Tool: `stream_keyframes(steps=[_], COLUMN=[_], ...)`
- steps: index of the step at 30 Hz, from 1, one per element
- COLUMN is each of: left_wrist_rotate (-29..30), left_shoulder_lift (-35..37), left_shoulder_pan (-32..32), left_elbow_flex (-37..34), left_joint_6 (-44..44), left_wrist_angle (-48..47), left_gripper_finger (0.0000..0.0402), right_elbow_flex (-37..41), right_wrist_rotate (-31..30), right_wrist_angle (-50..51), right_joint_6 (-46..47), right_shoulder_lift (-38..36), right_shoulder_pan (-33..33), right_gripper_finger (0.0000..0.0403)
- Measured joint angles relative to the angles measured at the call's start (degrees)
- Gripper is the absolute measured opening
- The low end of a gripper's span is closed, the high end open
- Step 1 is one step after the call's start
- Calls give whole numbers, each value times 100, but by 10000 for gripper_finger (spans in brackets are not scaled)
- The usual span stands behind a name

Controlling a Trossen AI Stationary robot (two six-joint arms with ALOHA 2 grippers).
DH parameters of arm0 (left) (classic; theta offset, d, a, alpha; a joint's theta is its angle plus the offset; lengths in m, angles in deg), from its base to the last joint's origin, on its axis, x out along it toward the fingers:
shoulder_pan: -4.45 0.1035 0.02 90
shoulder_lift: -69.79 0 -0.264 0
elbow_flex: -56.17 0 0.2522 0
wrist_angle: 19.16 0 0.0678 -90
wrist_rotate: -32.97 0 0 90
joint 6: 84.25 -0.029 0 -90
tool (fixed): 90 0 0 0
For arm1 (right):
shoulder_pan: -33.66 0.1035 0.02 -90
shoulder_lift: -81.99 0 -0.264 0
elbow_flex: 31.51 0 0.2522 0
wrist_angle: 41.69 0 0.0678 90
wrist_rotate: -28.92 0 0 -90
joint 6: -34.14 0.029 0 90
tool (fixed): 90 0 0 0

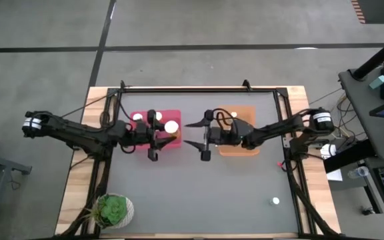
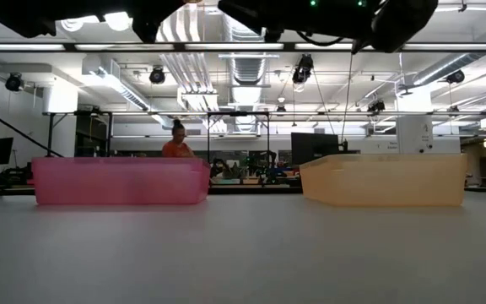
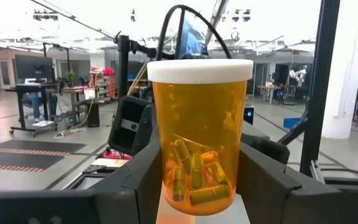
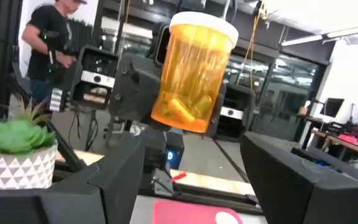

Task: Pick and place medicine bottles into bin by pill shape (circle, oval)
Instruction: Put the orange pill into the pink bin

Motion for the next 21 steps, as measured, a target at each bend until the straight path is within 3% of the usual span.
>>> stream_keyframes(steps=[21], left_wrist_rotate=[-26], left_shoulder_lift=[-154], left_shoulder_pan=[0], left_elbow_flex=[-19], left_joint_6=[-313], left_wrist_angle=[-6], left_gripper_finger=[158], right_elbow_flex=[-668], right_wrist_rotate=[63], right_wrist_angle=[308], right_joint_6=[-183], right_shoulder_lift=[439], right_shoulder_pan=[37], right_gripper_finger=[258])
